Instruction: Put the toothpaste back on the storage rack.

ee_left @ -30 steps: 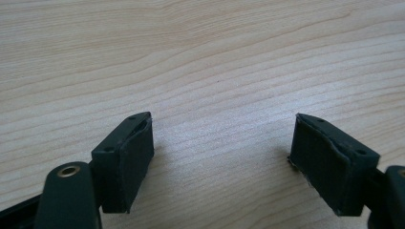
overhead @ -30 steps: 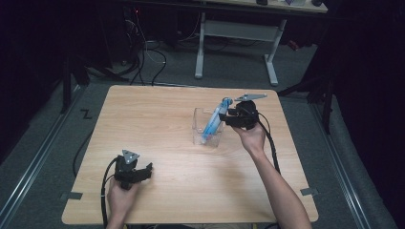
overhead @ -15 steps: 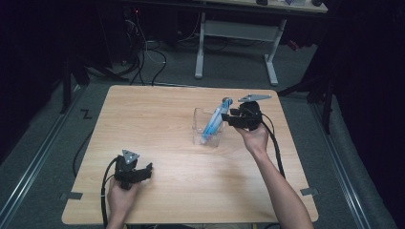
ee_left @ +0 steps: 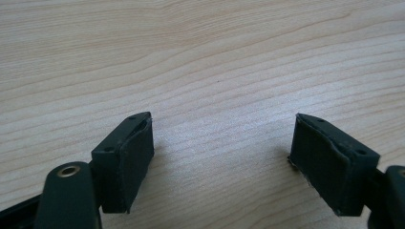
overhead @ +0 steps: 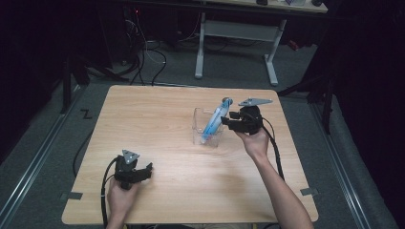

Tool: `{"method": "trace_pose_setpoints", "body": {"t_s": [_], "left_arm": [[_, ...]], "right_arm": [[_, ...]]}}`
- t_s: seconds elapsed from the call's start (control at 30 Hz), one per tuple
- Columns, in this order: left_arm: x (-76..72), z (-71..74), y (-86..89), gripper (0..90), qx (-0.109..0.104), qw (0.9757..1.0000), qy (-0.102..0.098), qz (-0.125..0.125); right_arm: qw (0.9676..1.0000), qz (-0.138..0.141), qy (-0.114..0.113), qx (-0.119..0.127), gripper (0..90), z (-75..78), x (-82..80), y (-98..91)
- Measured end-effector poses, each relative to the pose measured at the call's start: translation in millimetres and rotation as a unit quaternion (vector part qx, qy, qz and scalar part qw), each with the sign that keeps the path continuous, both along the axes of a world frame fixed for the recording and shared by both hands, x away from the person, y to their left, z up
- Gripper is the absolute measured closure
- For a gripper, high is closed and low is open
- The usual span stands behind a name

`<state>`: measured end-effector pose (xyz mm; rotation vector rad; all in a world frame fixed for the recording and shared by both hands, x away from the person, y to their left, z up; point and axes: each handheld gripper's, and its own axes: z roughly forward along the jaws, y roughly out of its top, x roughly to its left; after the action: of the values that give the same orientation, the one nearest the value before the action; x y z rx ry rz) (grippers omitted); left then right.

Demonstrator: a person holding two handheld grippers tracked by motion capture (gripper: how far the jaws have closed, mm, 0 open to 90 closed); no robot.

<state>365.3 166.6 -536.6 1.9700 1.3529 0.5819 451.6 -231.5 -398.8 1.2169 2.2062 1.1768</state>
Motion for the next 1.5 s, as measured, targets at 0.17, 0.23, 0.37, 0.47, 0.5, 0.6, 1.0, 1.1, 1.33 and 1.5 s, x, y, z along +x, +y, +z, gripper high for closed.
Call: {"method": "trace_pose_setpoints", "body": {"t_s": [0.17, 0.23, 0.37, 0.47, 0.5, 0.6, 1.0, 1.1, 1.33, 1.5], "left_arm": [[0.0, -0.1, -0.1, 23.0, 0.000, 1.0000, -0.001, 0.000], [0.0, -0.1, -0.1, 23.0, 0.000, 1.0000, -0.001, 0.000], [0.0, 0.0, 0.0, 23.0, 0.000, 1.0000, 0.000, 0.000], [0.0, 0.0, 0.0, 23.0, 0.000, 1.0000, 0.000, 0.000], [0.0, 0.0, 0.0, 23.0, 0.000, 1.0000, 0.000, 0.000], [0.0, 0.0, 0.0, 23.0, 0.000, 1.0000, 0.000, 0.000], [0.1, -0.1, -0.2, 23.0, 0.000, 1.0000, -0.001, 0.001], [0.1, 0.0, -0.1, 23.0, 0.000, 1.0000, 0.000, 0.000], [0.1, -0.1, -0.2, 23.0, 0.000, 1.0000, -0.001, 0.001], [0.2, -0.1, -0.3, 23.0, 0.000, 1.0000, -0.001, 0.001]], "right_arm": [[1.0000, 0.002, -0.003, -0.001, 52.5, 4.7, -5.4, -3.8], [1.0000, 0.003, -0.003, -0.001, 52.3, 5.4, -7.0, -5.1], [1.0000, 0.002, -0.006, 0.001, 52.3, 4.0, -11.2, -8.5], [1.0000, -0.002, -0.002, 0.002, 52.3, 0.4, -14.7, -12.4], [1.0000, -0.004, 0.000, 0.003, 52.2, -0.5, -16.1, -13.7], [0.9999, -0.007, -0.003, 0.008, 52.2, -2.0, -19.9, -17.9], [0.9996, -0.022, 0.004, 0.018, 51.7, -13.3, -32.1, -34.4], [0.9995, -0.024, 0.005, 0.018, 51.6, -14.8, -33.7, -36.4], [0.9992, -0.032, 0.013, 0.021, 51.6, -23.7, -37.9, -43.3], [0.9991, -0.033, 0.019, 0.022, 51.5, -29.6, -39.4, -45.7]]}}
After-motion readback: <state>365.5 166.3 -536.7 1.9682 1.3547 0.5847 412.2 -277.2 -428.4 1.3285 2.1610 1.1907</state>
